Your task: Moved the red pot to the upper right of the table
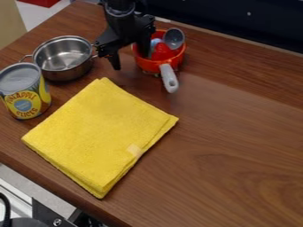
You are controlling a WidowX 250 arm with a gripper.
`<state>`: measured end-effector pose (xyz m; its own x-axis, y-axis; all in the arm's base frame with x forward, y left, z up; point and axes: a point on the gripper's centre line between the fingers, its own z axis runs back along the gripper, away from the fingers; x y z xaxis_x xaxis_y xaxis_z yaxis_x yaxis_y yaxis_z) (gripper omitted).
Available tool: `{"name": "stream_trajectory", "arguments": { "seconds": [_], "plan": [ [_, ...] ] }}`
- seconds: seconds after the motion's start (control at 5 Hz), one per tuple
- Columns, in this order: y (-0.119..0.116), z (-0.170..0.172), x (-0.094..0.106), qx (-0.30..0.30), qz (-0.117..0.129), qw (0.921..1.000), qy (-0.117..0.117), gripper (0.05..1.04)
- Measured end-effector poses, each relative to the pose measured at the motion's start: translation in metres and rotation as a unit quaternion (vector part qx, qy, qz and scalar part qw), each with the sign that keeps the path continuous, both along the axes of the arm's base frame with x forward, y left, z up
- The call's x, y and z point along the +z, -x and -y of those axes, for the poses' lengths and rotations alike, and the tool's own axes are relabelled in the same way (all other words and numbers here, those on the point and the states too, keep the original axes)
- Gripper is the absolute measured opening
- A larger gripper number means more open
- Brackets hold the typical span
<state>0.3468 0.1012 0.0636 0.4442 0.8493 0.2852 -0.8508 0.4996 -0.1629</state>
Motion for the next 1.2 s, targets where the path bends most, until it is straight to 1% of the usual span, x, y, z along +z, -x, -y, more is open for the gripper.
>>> {"name": "stream_trajectory", "arguments": {
  "seconds": [0.2, 0.4, 0.6, 0.8, 1.0, 1.2],
  "plan": [
    [0.001, 0.005, 0.016, -0.003, 0.015, 0.9998, 0.010, 0.998],
    [-0.004, 0.009, 0.031, -0.001, 0.030, 0.9994, 0.021, 0.998],
    [-0.003, 0.017, 0.044, -0.024, 0.041, 0.9983, 0.033, 0.998],
    [0.006, 0.033, 0.043, -0.096, 0.033, 0.9948, 0.001, 0.998],
    [0.015, 0.053, 0.040, -0.165, 0.001, 0.9862, -0.013, 0.998],
    [0.031, 0.068, 0.041, -0.245, -0.020, 0.9685, -0.038, 0.998]
  ]
}}
